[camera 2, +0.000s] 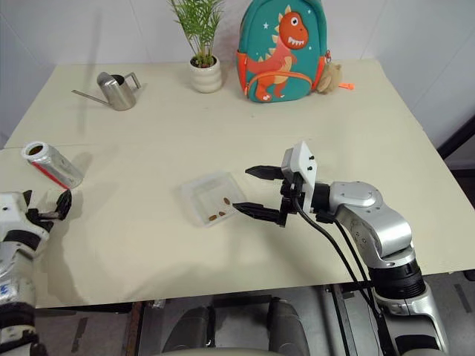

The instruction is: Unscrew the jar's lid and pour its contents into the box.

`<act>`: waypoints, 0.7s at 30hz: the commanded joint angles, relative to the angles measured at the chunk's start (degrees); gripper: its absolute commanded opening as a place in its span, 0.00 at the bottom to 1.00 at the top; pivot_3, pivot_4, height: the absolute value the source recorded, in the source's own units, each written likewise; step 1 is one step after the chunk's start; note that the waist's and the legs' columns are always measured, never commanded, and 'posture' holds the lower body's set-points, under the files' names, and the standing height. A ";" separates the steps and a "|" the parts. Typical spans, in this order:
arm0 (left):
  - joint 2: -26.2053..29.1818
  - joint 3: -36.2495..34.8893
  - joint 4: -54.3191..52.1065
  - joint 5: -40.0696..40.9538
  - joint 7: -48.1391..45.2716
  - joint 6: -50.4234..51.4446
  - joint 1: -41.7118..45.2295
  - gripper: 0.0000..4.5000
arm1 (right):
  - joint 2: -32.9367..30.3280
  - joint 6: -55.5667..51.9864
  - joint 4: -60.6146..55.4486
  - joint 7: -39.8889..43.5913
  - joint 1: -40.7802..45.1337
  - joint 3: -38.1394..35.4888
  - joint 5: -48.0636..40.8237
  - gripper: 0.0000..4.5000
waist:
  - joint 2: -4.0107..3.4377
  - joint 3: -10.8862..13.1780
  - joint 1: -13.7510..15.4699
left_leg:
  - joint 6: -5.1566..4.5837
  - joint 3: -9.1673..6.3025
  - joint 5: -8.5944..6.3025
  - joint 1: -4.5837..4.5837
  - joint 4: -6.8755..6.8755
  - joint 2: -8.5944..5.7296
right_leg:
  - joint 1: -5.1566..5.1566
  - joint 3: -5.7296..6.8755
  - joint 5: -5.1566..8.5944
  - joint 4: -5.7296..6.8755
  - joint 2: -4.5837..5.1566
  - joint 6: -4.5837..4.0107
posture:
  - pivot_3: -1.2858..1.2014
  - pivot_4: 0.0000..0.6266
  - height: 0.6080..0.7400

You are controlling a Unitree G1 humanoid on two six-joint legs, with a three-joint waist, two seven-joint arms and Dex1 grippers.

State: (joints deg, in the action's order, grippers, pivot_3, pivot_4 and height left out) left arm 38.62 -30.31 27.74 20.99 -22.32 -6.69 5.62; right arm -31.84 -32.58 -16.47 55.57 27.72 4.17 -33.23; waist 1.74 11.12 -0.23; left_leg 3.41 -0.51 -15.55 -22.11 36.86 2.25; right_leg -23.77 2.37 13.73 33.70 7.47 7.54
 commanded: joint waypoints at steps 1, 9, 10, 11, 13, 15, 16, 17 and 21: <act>2.84 -1.48 -5.37 -0.44 -3.64 0.01 -4.57 1.00 | -0.22 1.08 -0.91 1.06 0.21 -1.08 -0.92 1.00 | 0.00 0.00 0.08 | 0.01 0.00 -0.02 0.01 0.01 0.03 | 0.00 0.02 0.02 0.00 -0.02 -0.03 | 0.52 0.24 1.00; 6.85 4.88 -23.38 1.73 -20.17 -0.39 -7.59 1.00 | -4.44 5.32 4.21 6.08 1.31 -2.72 1.64 1.00 | -0.02 0.00 0.50 | 0.07 0.00 -0.07 -0.04 0.09 0.21 | 0.02 0.14 0.28 -0.11 -0.09 -0.71 | 0.52 0.24 1.00; 6.60 5.50 -25.40 2.33 -20.53 0.42 -6.54 1.00 | -5.22 5.92 5.27 6.71 1.61 -3.11 1.94 1.00 | -0.02 0.01 0.38 | 0.07 0.03 -0.07 -0.05 0.08 0.21 | 0.03 0.13 0.27 -0.16 -0.09 -0.73 | 0.52 0.24 1.00; 6.30 6.50 -27.59 3.57 -21.42 1.91 -5.67 1.00 | -6.14 6.74 6.49 7.69 1.95 -3.36 2.26 1.00 | -0.02 0.01 0.29 | 0.06 0.05 -0.08 -0.04 0.08 0.21 | 0.02 0.12 0.25 -0.17 -0.09 -0.71 | 0.52 0.24 1.00; 5.93 9.05 -31.61 5.30 -23.45 4.26 -4.39 1.00 | -7.64 8.29 9.23 9.38 2.99 -3.76 2.98 1.00 | -0.03 0.01 0.17 | 0.03 0.06 -0.09 -0.05 0.08 0.24 | 0.02 0.12 0.17 -0.15 -0.15 -0.55 | 0.52 0.24 1.00; 5.97 11.79 -34.58 5.76 -25.51 5.76 -3.09 1.00 | -8.77 9.39 11.58 11.10 4.20 -4.03 3.38 1.00 | -0.08 0.03 -0.03 | 0.00 0.07 -0.11 -0.04 0.07 0.28 | 0.01 0.11 0.05 -0.15 -0.21 -0.33 | 0.52 0.24 1.00; 6.23 13.20 -35.55 5.56 -27.37 5.28 -2.42 1.00 | -9.27 9.79 12.27 11.97 4.62 -4.09 3.49 1.00 | -0.08 0.03 -0.14 | -0.03 0.11 -0.14 -0.03 0.07 0.35 | 0.00 0.07 0.00 -0.15 -0.30 -0.25 | 0.52 0.24 1.00; 6.46 14.31 -36.31 5.89 -28.97 5.51 -1.54 1.00 | -9.74 9.88 12.56 12.70 4.91 -4.11 3.42 1.00 | -0.09 0.04 -0.16 | -0.05 0.13 -0.15 0.00 0.05 0.40 | 0.00 0.05 0.01 -0.16 -0.36 -0.26 | 0.52 0.24 1.00; 7.32 16.27 -35.74 6.08 -33.72 5.61 1.69 1.00 | -10.73 10.43 13.37 14.63 4.95 -4.19 3.64 1.00 | -0.09 0.04 0.03 | -0.06 0.13 -0.20 0.00 0.05 0.69 | -0.07 0.01 0.10 -0.12 -0.72 -0.43 | 0.52 0.24 1.00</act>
State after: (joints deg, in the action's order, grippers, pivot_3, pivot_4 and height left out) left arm 44.83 -13.56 -6.88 26.11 -54.27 -0.40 6.62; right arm -41.50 -23.43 -2.42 69.21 31.95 1.53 -29.45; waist 1.64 11.17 -0.20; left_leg 3.35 -0.38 -15.76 -22.12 36.91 2.97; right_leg -23.87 2.38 13.85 33.60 6.71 7.08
